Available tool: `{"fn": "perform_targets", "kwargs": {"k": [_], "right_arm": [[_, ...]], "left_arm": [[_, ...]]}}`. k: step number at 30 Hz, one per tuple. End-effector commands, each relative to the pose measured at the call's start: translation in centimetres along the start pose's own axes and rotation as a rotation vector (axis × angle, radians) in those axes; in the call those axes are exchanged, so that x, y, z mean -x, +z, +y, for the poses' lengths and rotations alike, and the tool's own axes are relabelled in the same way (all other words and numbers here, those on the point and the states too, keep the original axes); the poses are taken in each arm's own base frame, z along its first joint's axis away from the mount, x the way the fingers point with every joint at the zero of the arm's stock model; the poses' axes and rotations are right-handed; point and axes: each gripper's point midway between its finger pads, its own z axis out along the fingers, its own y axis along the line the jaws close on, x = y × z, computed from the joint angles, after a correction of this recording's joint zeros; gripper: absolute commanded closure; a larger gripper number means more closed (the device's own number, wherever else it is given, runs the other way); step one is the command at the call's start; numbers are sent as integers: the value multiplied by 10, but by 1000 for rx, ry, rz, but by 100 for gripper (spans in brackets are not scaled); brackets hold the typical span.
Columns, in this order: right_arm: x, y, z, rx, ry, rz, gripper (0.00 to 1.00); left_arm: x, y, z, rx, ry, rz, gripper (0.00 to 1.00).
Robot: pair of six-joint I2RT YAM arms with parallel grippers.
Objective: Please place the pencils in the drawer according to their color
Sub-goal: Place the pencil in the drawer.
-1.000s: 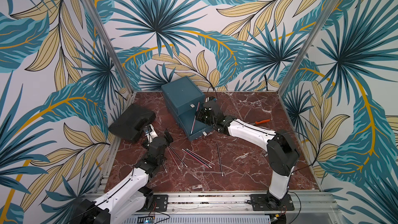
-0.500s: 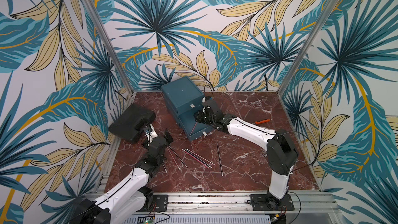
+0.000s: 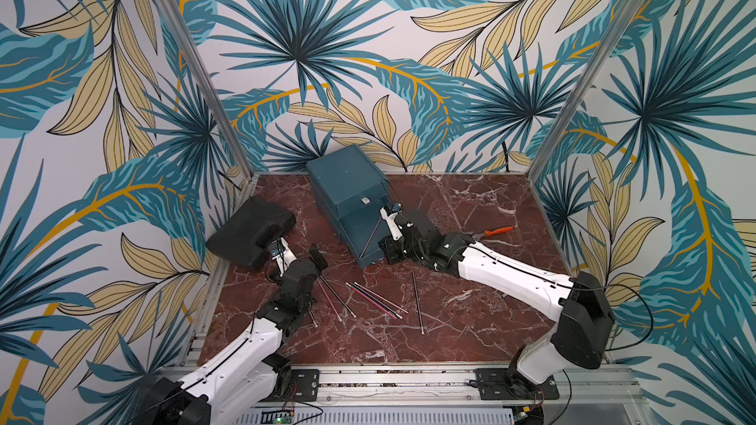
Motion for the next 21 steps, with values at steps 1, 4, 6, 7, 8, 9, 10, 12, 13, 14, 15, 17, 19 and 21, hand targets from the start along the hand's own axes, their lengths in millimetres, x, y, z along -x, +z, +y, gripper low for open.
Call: {"fn": "perform_targets", "kwargs": {"k": [1, 4, 6, 7, 8, 9, 10, 12, 13, 14, 15, 17, 19, 21], "right_arm": [[-50, -1, -10, -56, -116, 123, 76], [-81, 0, -10, -58, -154, 186, 75], [-98, 3, -9, -52, -173, 213, 75], [-107, 6, -10, -53, -180, 223, 75], [-113, 9, -8, -49, -187, 229, 75], [-120, 13, -7, -47, -194, 236, 75], [-124, 16, -6, -45, -200, 238, 75], [-132, 25, -4, -46, -215, 244, 77], [-134, 28, -3, -42, -224, 243, 78], [-137, 32, -2, -35, -227, 242, 78], [-140, 36, 0, -28, -231, 243, 78], [-142, 43, 4, -9, -242, 228, 79], [-148, 48, 5, -1, -255, 236, 79], [-155, 53, 6, 2, -270, 251, 79]], "left_arm": [[-7, 1, 11, 19, -46, 27, 0], [-10, 3, 14, 20, -69, 41, 0], [-12, 4, 16, 23, -84, 45, 0], [-13, 4, 17, 23, -89, 48, 0], [-13, 4, 18, 26, -93, 48, 0], [-15, 5, 19, 29, -94, 53, 0], [-15, 5, 19, 30, -94, 54, 0], [-14, 6, 19, 32, -95, 53, 0], [-15, 6, 19, 32, -94, 54, 0], [-15, 6, 20, 34, -92, 55, 0], [-15, 6, 20, 35, -92, 55, 0], [-15, 7, 21, 36, -91, 56, 0], [-16, 7, 22, 39, -89, 58, 0], [-16, 7, 22, 42, -90, 57, 0]]}}
